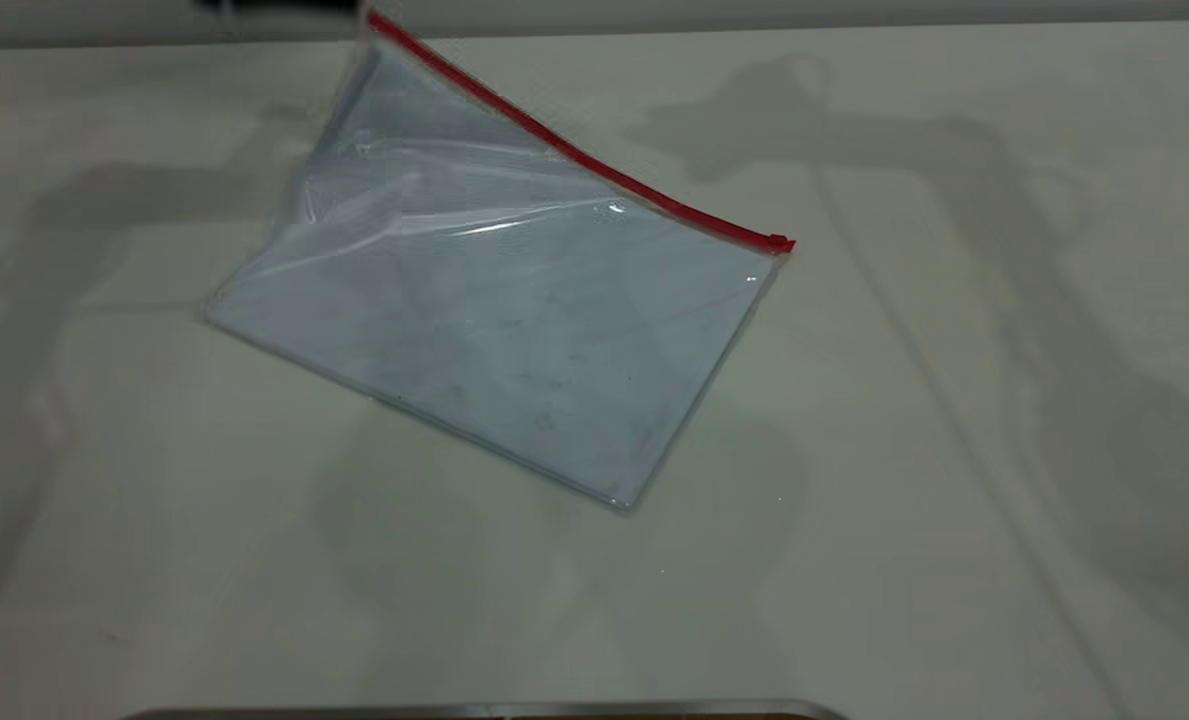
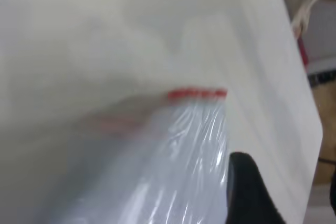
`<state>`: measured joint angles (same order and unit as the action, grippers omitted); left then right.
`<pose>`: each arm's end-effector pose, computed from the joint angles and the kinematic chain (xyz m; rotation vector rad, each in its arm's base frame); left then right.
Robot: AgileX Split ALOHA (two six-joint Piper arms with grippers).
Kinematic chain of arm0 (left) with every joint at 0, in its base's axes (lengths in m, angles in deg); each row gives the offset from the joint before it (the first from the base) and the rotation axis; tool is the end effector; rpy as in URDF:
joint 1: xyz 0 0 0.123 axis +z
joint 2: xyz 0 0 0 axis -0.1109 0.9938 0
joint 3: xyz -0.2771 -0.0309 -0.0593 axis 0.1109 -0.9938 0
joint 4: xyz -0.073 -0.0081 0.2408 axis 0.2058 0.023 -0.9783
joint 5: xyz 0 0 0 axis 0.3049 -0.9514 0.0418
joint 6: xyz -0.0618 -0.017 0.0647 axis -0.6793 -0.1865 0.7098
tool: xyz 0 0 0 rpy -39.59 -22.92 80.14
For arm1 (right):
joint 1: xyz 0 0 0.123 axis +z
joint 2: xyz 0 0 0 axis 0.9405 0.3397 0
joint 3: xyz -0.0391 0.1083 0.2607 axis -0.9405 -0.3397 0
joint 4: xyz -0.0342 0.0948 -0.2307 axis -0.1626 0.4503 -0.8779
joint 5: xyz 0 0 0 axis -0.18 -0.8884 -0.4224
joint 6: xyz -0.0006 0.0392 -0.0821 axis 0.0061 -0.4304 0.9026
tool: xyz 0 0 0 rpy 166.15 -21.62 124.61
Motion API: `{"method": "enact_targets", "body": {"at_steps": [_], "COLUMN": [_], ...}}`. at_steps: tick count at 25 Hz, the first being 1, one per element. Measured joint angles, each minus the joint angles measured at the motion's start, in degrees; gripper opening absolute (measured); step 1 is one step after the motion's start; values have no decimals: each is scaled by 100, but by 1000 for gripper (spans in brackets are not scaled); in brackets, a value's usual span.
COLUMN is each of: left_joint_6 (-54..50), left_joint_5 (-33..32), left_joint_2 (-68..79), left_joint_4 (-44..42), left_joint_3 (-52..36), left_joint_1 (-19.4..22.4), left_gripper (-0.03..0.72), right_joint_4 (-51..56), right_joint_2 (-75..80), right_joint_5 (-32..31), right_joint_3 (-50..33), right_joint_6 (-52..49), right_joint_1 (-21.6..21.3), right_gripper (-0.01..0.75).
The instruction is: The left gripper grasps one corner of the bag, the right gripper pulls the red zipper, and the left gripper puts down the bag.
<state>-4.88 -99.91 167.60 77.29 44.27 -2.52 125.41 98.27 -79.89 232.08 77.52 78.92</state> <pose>0.5257 -0.0411 0.1247 0.3487 2.3522 -1.2244 0.5316 0.1600 0.2574 -0.6507 2.0079 1.2246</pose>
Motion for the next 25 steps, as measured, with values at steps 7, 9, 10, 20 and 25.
{"method": "enact_targets", "body": {"at_steps": [7, 9, 10, 20, 25], "left_joint_6": [-732, -765, -779, -1240, -1630], "left_joint_5": [0, 0, 0, -4, -4], "left_joint_2": [-921, -1231, -1408, -3114, -3988], "left_joint_4": [67, 76, 76, -528, -965], "left_joint_3": [796, 818, 825, 860, 866], "left_joint_1": [125, 125, 125, 125, 125], "left_gripper": [443, 443, 443, 443, 443], "right_joint_4": [919, 914, 895, 182, -1021], "right_joint_2": [-316, -419, -500, -1807, -2659], "right_joint_5": [0, 0, 0, 0, 0], "right_joint_3": [130, 130, 130, 130, 143], "right_joint_6": [-216, -354, -425, -716, -1217], "right_joint_1": [82, 120, 140, 151, 218], "right_gripper": [363, 363, 361, 354, 354]}}
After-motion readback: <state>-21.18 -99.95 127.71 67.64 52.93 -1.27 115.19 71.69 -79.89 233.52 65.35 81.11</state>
